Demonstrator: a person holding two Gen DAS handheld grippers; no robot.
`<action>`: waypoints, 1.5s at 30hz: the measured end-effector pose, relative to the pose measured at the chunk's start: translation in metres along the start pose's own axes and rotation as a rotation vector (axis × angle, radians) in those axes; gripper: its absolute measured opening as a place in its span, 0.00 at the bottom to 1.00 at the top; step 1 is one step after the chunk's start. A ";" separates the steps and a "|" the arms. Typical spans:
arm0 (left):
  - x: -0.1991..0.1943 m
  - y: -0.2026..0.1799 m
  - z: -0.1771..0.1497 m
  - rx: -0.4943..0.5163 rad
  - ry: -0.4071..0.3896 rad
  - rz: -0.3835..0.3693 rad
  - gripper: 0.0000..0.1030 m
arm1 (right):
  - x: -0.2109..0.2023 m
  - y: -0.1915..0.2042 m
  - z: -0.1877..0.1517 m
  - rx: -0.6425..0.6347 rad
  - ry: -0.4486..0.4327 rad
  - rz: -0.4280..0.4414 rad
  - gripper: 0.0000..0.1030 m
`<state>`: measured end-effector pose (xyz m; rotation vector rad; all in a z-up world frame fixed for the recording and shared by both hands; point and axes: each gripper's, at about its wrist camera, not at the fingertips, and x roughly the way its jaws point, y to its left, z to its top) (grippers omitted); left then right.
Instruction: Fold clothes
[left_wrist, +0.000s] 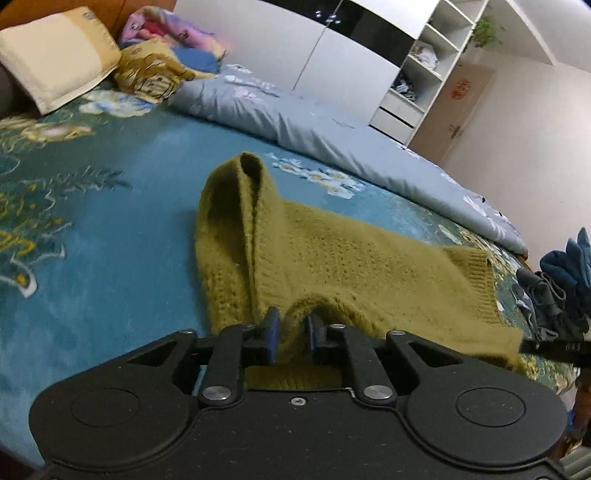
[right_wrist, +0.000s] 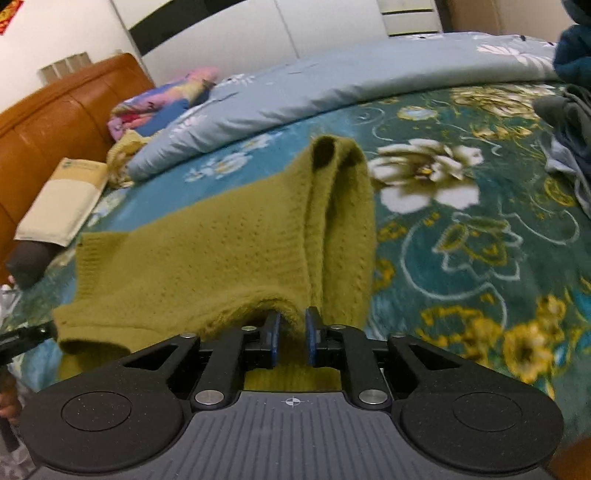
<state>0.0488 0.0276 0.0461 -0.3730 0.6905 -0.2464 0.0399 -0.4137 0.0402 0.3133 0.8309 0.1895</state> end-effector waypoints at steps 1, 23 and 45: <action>-0.002 0.000 0.001 -0.019 0.018 -0.004 0.32 | -0.005 0.001 -0.002 0.012 -0.010 0.000 0.14; 0.035 -0.027 -0.010 -0.225 0.158 -0.078 0.13 | 0.024 0.020 -0.024 0.309 -0.012 0.118 0.12; 0.003 -0.025 -0.021 -0.103 0.155 -0.021 0.31 | 0.005 0.006 -0.043 0.282 -0.017 0.069 0.14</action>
